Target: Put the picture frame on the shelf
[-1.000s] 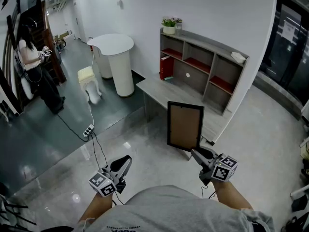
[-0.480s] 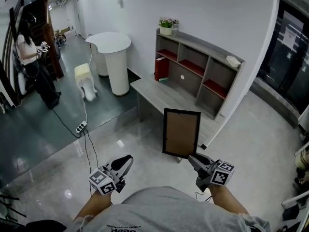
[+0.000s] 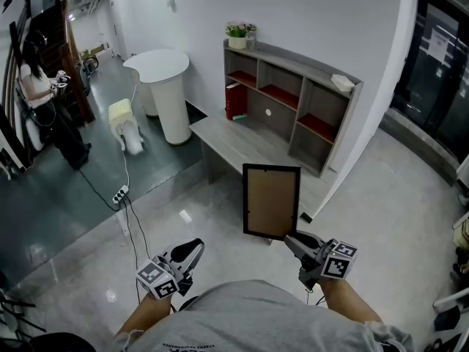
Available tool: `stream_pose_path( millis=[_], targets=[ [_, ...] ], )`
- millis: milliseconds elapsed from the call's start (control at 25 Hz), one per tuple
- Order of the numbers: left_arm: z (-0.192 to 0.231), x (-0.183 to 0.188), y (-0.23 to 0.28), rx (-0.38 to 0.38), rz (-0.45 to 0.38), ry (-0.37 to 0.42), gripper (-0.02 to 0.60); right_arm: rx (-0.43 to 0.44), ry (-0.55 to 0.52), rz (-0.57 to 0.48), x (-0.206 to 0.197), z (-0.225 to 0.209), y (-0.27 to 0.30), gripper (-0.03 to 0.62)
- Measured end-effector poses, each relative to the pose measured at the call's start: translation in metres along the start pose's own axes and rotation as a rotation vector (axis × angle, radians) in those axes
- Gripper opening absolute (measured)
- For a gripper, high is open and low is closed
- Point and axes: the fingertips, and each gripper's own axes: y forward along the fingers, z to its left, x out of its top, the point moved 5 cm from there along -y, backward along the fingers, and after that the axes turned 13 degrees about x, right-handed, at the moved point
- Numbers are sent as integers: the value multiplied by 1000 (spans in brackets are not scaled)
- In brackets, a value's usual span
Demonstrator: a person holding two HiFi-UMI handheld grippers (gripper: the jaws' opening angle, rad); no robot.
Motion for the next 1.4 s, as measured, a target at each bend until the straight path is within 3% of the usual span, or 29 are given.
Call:
stream_pose_path(
  millis=[240,480,760,1000,1400],
  targets=[
    [11,-2,24,-12,22,-2,44,-1,10,-11,7,-22,4,71],
    [54,-6,55,-42,32,-24,44,-25,16,-10,11,-55,36,72],
    [160,8,110,-106,34,-47,44,-79,11,-33,24,-117,118,71],
    [265,53,157,-179,33,-23,44,-116,54,-94,49,-174,216,72],
    [399,85,198,-189,27,-37,44,-118,111,-156,88,-248,334,72]
  ],
)
